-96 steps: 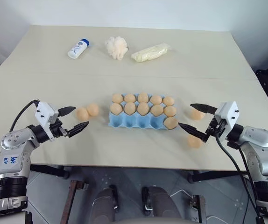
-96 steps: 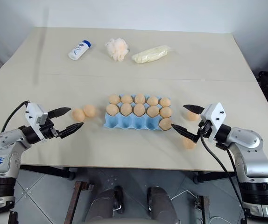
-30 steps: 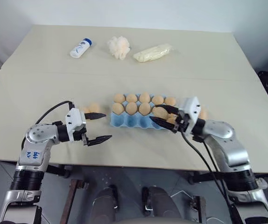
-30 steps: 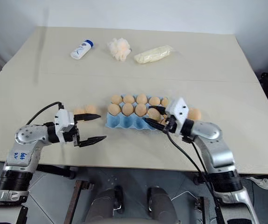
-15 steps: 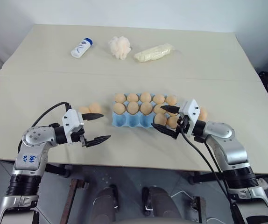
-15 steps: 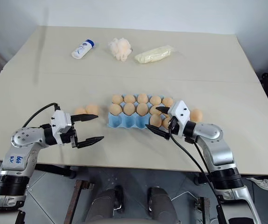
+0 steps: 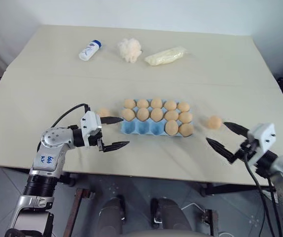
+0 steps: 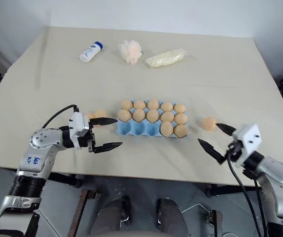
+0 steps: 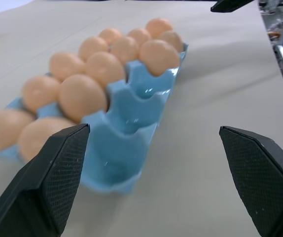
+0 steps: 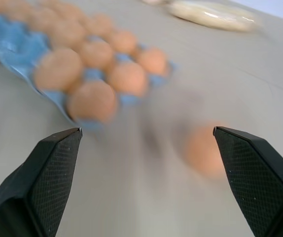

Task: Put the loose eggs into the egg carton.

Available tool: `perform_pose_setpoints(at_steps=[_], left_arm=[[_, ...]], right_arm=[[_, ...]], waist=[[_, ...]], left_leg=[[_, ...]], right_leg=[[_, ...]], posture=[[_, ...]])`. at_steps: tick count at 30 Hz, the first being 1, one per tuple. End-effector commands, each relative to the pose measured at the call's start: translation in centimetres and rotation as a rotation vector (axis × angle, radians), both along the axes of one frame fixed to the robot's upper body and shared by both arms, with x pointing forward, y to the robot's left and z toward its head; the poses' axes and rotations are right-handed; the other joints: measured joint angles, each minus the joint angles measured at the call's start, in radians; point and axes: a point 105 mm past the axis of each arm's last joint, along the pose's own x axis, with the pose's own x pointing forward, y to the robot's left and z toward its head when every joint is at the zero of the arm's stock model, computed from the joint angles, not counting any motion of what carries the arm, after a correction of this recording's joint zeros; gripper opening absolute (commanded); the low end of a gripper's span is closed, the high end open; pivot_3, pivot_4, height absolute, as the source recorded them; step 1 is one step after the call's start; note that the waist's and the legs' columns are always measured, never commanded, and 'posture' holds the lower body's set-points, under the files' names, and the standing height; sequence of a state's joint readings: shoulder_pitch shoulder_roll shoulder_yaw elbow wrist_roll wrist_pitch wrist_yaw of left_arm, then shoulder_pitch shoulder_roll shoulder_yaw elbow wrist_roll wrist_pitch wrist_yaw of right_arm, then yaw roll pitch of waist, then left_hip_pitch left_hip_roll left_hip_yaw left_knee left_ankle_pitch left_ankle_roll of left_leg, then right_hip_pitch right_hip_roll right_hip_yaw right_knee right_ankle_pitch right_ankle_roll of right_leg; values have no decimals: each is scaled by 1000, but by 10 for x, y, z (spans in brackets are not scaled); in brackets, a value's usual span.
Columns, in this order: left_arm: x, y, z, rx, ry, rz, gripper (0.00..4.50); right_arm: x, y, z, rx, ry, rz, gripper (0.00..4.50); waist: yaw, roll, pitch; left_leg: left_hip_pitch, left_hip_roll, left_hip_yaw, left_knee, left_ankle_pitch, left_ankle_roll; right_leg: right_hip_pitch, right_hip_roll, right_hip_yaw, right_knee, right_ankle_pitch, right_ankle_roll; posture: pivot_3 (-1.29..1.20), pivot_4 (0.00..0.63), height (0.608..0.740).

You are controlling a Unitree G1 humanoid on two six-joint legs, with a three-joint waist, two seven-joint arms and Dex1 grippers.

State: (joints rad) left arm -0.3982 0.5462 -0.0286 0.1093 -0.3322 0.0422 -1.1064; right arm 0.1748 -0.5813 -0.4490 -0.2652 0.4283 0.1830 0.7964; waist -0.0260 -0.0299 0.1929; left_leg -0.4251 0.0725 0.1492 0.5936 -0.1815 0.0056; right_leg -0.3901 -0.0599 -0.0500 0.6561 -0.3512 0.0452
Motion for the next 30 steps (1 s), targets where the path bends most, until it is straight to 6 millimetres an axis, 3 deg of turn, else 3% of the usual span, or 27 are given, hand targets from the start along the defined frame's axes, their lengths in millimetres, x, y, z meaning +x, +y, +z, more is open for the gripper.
perform_pose_setpoints(at_steps=[1,7,18,22,26,30], left_arm=[[1,-8,4,-2,-27,-29,4500],[6,-14,6,-4,-32,-44,4500],[6,-3,10,-7,-53,7,4500],[3,1,10,-14,-61,40,4500],[-2,2,10,-16,-63,46,4500],[-3,5,12,-18,-68,60,4500]], right_arm=[[-9,-20,7,-3,-79,-123,4463],[-2,-14,-3,8,-76,-117,4463],[72,12,-1,14,-18,-44,4463],[99,11,-6,0,-12,-65,4463],[111,7,-15,8,6,-85,4463],[114,9,-17,16,-1,-69,3562]], waist=[[-7,0,0],[-13,0,0],[-11,0,0],[-8,0,0],[-6,0,0],[-5,0,0]], left_leg=[[0,0,0,0,0,0],[2,-1,0,1,-1,-3],[2,-1,0,1,1,0],[1,-1,1,0,1,1],[1,-1,1,0,1,1],[1,-1,1,0,2,1]], right_leg=[[0,0,0,0,0,0],[1,0,2,1,1,1],[0,0,2,1,1,1],[0,0,2,1,1,1],[0,0,1,1,1,1],[0,0,2,1,1,1]], posture=[[0,150,740],[0,150,740],[0,150,740],[0,150,740],[0,150,740],[0,150,740]])
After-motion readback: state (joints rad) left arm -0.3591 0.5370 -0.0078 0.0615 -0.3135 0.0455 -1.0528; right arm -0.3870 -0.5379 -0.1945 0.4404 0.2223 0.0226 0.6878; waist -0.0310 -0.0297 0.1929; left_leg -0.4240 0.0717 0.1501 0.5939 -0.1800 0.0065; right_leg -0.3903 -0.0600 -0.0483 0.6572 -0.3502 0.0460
